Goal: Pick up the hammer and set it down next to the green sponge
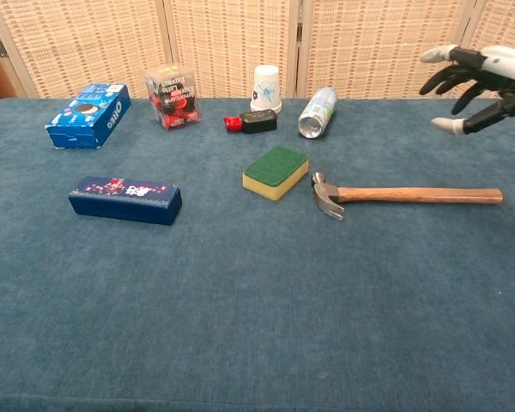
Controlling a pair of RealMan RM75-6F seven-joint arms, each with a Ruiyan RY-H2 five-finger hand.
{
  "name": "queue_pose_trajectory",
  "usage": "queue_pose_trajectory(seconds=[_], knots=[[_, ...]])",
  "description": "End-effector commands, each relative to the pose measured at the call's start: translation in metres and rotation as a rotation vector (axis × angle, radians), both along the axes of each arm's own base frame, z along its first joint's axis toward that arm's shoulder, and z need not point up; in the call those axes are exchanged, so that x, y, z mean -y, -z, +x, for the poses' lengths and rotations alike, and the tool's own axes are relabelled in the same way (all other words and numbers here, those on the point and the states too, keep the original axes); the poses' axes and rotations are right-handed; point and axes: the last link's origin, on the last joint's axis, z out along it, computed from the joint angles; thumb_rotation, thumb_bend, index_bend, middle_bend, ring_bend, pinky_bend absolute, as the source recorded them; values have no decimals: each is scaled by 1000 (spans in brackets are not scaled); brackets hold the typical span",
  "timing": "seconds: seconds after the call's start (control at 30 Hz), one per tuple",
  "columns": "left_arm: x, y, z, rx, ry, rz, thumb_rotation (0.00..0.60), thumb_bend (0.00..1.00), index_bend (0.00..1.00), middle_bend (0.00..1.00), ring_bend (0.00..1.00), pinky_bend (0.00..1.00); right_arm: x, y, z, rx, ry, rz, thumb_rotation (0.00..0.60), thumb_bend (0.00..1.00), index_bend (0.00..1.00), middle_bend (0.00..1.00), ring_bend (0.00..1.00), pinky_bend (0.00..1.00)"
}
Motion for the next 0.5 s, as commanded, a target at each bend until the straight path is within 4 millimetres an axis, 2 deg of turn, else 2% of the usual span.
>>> queue_pose_trajectory(seconds=[0.03,0.3,0.5], knots=[[-2,0,1,3,5,2,600,135,52,84,152,86,-42,-33,-28,-113,48,-71,600,348,36,264,177,292],[-13,1,16,37,54,62,600,135,52,78,152,86,-116,-80,-58,-210,167,-152,600,353,156,298,206,292],[-20,-5,30,50,113,103,600,135,51,64,152,86,-154,-97,-66,-219,191,-177,600,353,193,302,207,292]])
